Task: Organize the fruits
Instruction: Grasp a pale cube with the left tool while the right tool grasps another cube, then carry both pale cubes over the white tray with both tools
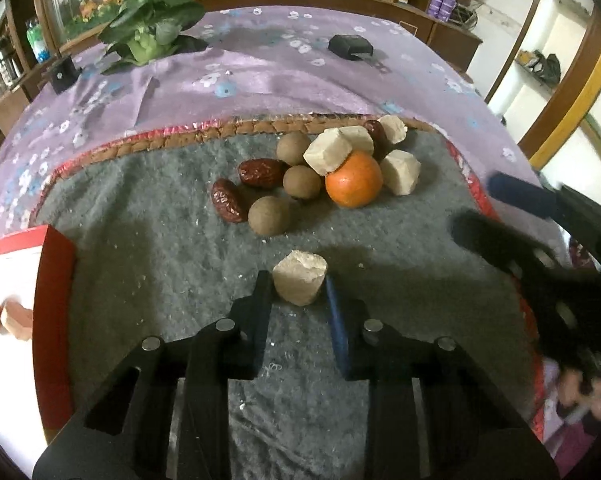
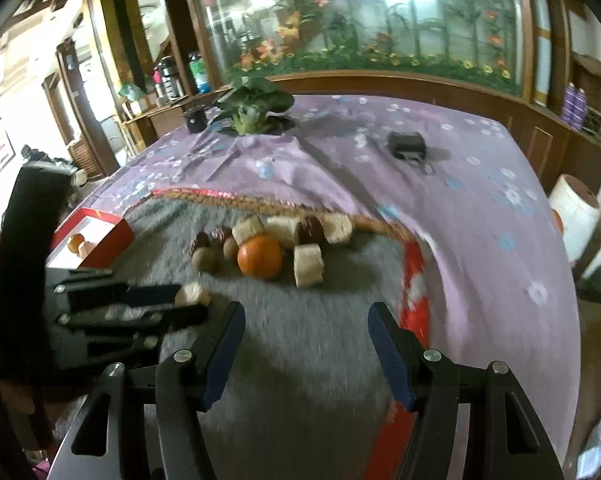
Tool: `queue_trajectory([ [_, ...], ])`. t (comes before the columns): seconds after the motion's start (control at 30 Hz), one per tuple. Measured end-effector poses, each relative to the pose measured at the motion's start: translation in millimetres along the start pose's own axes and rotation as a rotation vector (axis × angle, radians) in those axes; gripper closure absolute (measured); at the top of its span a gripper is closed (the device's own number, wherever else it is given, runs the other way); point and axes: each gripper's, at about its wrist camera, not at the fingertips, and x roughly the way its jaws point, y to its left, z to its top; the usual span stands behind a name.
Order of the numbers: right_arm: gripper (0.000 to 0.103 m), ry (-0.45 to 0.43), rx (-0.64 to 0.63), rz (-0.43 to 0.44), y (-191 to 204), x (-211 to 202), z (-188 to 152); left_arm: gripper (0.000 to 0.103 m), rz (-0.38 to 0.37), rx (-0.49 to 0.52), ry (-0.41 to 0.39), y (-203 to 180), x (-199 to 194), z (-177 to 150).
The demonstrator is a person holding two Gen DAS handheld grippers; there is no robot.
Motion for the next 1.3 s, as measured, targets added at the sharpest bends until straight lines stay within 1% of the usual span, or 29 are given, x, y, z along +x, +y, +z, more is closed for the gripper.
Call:
queue_trajectory([
  [0.1, 0.042, 0.015, -0.038, -0.07, -1, 12, 8, 0.078, -0.01, -0.012, 0.001, 4, -4, -3],
  [0.17, 0.042, 0.01, -0.024, -0.094, -8, 14, 13, 0.078, -0.011, -0.011, 0.002, 5, -7, -5],
  [0.2, 0.042, 0.01, -0.008, -0.091, -11, 15, 15, 0.078, -0.005, -0.011, 0.0, 5, -7, -5],
  [0.27, 0.042, 0.018, 0.019, -0.027, -15, 18, 20, 0.078, -0.005, -0.019, 0.003, 7, -7, -5],
  [0.3, 0.042, 0.031, 0.011, 0.0, -13, 22, 22, 0.078, -0.008, -0.024, 0.005, 8, -6, -6],
  [0.33, 0.042, 0.056, -0.012, -0.001, -10, 28, 23, 0.078, -0.008, -0.031, 0.009, 9, -6, -6],
  [0.4, 0.042, 0.079, -0.049, -0.054, -7, 36, 22, 0.078, -0.013, -0.038, 0.014, 10, -5, -6],
  [0.43, 0.042, 0.086, -0.054, -0.101, -10, 39, 22, 0.078, -0.015, -0.038, 0.015, 11, -6, -6],
  [0.47, 0.042, 0.088, -0.037, -0.127, -15, 39, 21, 0.078, -0.015, -0.039, 0.015, 11, -6, -6],
  [0.53, 0.042, 0.075, 0.034, -0.122, -30, 33, 21, 0.078, -0.015, -0.039, 0.014, 11, -5, -6],
  [0.6, 0.042, 0.057, 0.048, -0.123, -35, 25, 20, 0.078, -0.013, -0.039, 0.015, 11, -5, -6],
  [0.7, 0.042, 0.058, 0.0, -0.093, -26, 22, 18, 0.078, -0.016, -0.042, 0.015, 11, -5, -6],
  [0.8, 0.043, 0.075, -0.058, -0.07, -12, 32, 17, 0.078, -0.022, -0.047, 0.016, 12, -5, -5],
  [0.83, 0.047, 0.08, -0.078, -0.07, -8, 38, 18, 0.078, -0.023, -0.047, 0.017, 11, -5, -5],
  [0.87, 0.053, 0.085, -0.089, -0.073, -6, 43, 19, 0.079, -0.022, -0.045, 0.018, 11, -5, -5],
  [0.9, 0.055, 0.09, -0.094, -0.075, -5, 48, 20, 0.078, -0.02, -0.044, 0.019, 10, -4, -5],
  [0.93, 0.06, 0.098, -0.105, -0.076, -5, 55, 21, 0.078, -0.018, -0.045, 0.02, 10, -4, -4],
  [0.97, 0.067, 0.103, -0.118, -0.084, -5, 59, 21, 0.078, -0.014, -0.047, 0.02, 9, -4, -4],
  [1.0, 0.069, 0.095, -0.122, -0.085, -5, 59, 22, 0.078, -0.013, -0.048, 0.019, 9, -3, -3],
  [1.03, 0.075, 0.09, -0.116, -0.083, -7, 58, 23, 0.078, -0.01, -0.049, 0.019, 8, -3, -3],
  [1.07, 0.076, 0.092, -0.111, -0.081, -8, 57, 23, 0.078, -0.008, -0.05, 0.018, 7, -3, -3],
  [1.1, 0.076, 0.091, -0.105, -0.08, -9, 56, 23, 0.077, -0.007, -0.047, 0.016, 7, -2, -2],
  [1.23, 0.077, 0.079, -0.068, -0.079, -12, 41, 14, 0.076, 0.008, -0.014, -0.002, 3, -1, -2],
  [1.3, 0.077, 0.064, -0.043, -0.075, -14, 30, 8, 0.08, 0.028, 0.006, -0.016, 2, -1, -4],
])
